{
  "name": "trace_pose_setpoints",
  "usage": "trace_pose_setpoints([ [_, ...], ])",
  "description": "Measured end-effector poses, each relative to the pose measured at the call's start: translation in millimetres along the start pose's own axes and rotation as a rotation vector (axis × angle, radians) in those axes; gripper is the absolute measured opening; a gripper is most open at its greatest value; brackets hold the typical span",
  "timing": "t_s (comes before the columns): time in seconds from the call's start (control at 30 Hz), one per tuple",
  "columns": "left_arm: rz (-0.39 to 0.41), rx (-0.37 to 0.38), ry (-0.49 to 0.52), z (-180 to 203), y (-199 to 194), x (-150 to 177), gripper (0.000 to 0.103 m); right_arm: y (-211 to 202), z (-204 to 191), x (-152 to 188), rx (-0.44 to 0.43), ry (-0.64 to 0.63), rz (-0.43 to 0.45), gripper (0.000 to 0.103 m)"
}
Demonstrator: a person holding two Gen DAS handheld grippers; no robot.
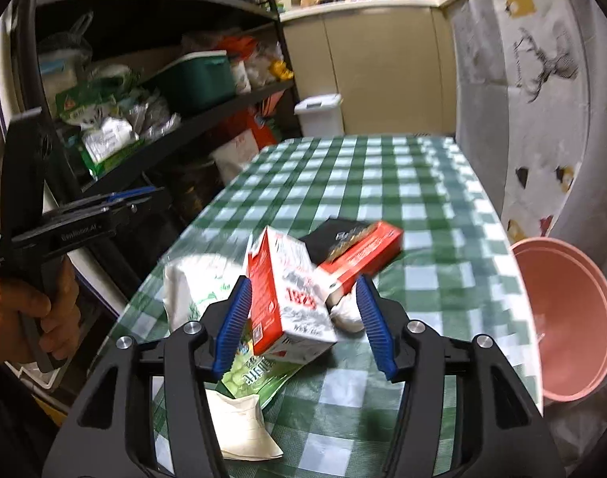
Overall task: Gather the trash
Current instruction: 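Move both open grippers back over the trash on the table, then grasp the clear plastic straw with the left gripper while the right gripper approaches the milk carton, then hold the straw in the left gripper while the right gripper grasps and lifts the white milk carton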
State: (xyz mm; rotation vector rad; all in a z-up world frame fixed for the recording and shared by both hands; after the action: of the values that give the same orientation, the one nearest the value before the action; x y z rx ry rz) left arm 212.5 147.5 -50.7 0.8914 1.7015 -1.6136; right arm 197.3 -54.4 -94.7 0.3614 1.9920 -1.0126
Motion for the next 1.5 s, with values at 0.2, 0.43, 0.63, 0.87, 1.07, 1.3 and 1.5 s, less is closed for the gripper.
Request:
trace_pose_setpoints([
  [0.2, -0.045, 0.012, -0.007, -4, 15, 13, 0.04, 18, 8, 10, -0.012, 0.044, -0.057, 0.059],
  [0.43, -0.104, 0.041, -0.036, -9, 33, 26, 0.04, 34, 15, 18, -0.043, 0.075, -0.106, 0.059],
  [0.63, -0.164, 0.064, -0.057, -9, 46, 38, 0.04, 42, 13, 22, -0.056, 0.076, -0.134, 0.059],
  [0.87, -0.188, 0.108, -0.078, -7, 51, 40, 0.04, 49, 14, 22, -0.046, 0.073, -0.146, 0.059],
  [1.07, -0.185, 0.124, -0.047, 1, 51, 38, 0.02, 48, 10, 22, -0.03, 0.045, -0.144, 0.055],
  [1.3, -0.16, 0.108, -0.012, 7, 46, 31, 0.001, 39, 7, 20, -0.013, 0.008, -0.121, 0.054],
  [1.5, -0.118, 0.106, -0.002, 11, 35, 20, 0.0, 32, 6, 16, -0.003, 0.001, -0.098, 0.053],
])
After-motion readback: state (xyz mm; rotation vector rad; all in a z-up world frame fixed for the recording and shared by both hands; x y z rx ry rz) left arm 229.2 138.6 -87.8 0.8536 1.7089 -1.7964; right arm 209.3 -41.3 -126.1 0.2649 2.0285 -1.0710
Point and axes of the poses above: each gripper's, at about its wrist camera, not at the fingertips, and y roughly the way its jaws point, z to its right, x to its underside, the point moved 5 cm from there along y, roughly the way its jaws point, and after that the axes turned 12 degrees about -x, right-handed, at the moved point
